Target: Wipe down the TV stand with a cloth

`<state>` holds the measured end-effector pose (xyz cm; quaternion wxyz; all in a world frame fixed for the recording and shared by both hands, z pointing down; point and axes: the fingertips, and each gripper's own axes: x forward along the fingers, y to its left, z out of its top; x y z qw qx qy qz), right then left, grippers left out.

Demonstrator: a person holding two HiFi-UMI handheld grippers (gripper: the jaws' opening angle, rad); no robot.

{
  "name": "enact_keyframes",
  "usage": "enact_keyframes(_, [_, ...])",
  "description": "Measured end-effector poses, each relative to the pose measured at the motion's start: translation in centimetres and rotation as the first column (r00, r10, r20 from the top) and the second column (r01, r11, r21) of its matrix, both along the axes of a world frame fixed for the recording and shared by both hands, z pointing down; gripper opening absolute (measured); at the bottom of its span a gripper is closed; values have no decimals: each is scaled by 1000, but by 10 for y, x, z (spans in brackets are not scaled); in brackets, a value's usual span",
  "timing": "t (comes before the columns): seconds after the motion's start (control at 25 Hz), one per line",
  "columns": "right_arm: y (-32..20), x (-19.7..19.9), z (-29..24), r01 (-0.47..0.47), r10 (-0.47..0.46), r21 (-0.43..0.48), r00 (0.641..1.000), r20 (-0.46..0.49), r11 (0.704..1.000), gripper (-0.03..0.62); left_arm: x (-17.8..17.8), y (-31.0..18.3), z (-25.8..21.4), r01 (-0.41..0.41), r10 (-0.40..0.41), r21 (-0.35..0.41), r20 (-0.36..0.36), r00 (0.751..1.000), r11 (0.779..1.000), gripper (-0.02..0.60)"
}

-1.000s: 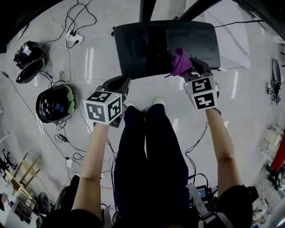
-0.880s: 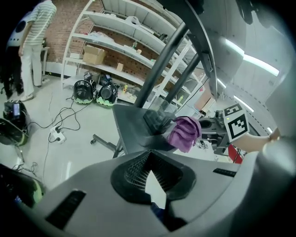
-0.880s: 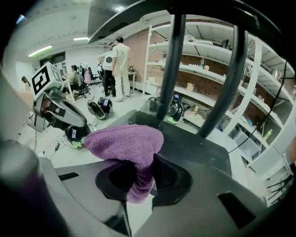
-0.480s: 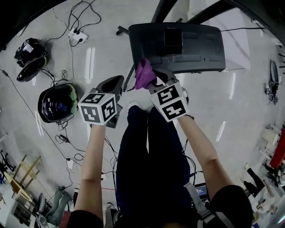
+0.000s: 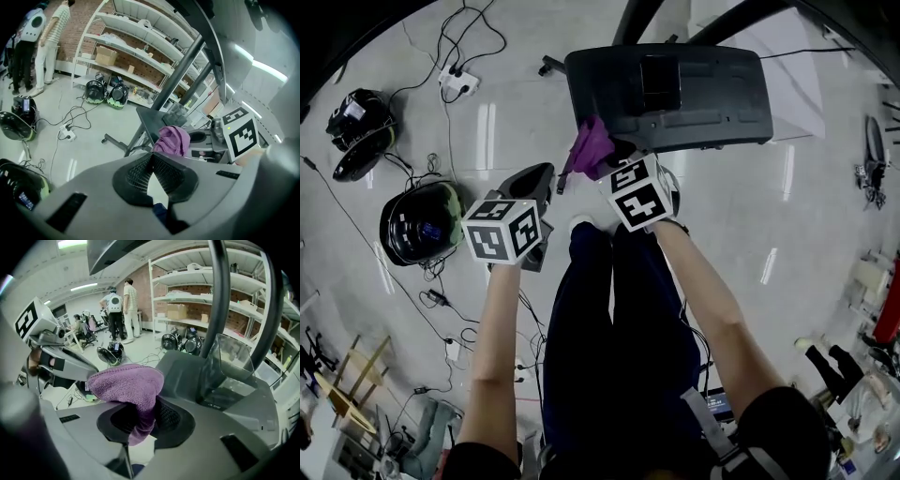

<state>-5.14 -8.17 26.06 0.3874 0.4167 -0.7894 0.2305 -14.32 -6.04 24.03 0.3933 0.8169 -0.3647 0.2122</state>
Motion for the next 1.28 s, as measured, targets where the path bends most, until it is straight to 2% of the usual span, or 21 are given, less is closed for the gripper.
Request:
enact_keyframes(0.16, [-1,5,1,15,-15,29,999,-31,999,97,13,3,0,-30,30,1,3,1000,1000,6])
enact_keyframes(0.56, [2,22,2,26,-24,40,999,-28,999,97,41,14,0,-59,59,-4,3,998,998,6])
enact_keyframes(1.28, [8,100,3,18,-17,40,1000,-25,999,97,122,26,3,-105,105,-24,5,994,994,6])
